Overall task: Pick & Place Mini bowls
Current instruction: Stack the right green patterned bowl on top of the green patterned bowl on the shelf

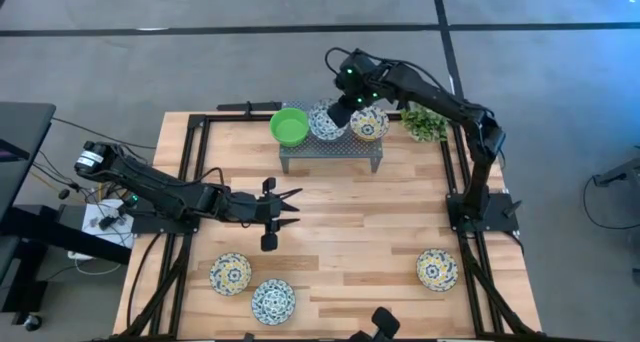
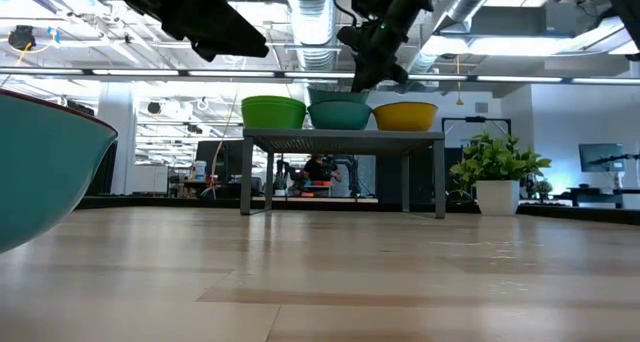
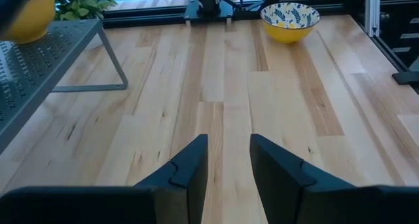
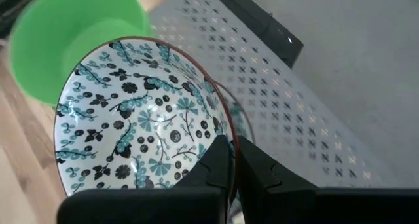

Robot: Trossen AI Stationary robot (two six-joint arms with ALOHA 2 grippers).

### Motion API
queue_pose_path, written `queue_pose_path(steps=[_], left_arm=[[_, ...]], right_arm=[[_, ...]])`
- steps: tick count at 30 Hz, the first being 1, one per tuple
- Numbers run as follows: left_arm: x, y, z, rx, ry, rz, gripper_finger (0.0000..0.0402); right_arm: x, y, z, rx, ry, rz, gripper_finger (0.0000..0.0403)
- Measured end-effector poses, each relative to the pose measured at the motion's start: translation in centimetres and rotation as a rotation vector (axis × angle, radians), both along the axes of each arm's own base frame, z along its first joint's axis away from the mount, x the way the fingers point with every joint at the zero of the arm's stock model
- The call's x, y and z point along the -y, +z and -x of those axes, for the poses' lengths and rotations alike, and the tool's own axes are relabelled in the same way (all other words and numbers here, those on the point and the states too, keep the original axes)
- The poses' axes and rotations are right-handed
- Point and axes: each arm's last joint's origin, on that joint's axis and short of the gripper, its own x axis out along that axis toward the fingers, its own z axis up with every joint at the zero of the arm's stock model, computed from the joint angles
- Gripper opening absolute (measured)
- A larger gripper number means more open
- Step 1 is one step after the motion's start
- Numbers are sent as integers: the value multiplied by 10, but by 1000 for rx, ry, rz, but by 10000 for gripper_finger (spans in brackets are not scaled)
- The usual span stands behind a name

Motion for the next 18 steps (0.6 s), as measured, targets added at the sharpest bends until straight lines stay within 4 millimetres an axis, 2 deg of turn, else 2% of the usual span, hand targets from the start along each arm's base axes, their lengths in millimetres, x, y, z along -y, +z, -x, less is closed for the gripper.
queue_pose_path(steps=[5, 18], left_arm=[[0, 0, 0, 0, 0, 0, 115], [0, 0, 0, 0, 0, 0, 115]], right_arm=[[4, -2, 6, -24, -30, -26, 8], [6, -14, -2, -57, -4, -33, 13]])
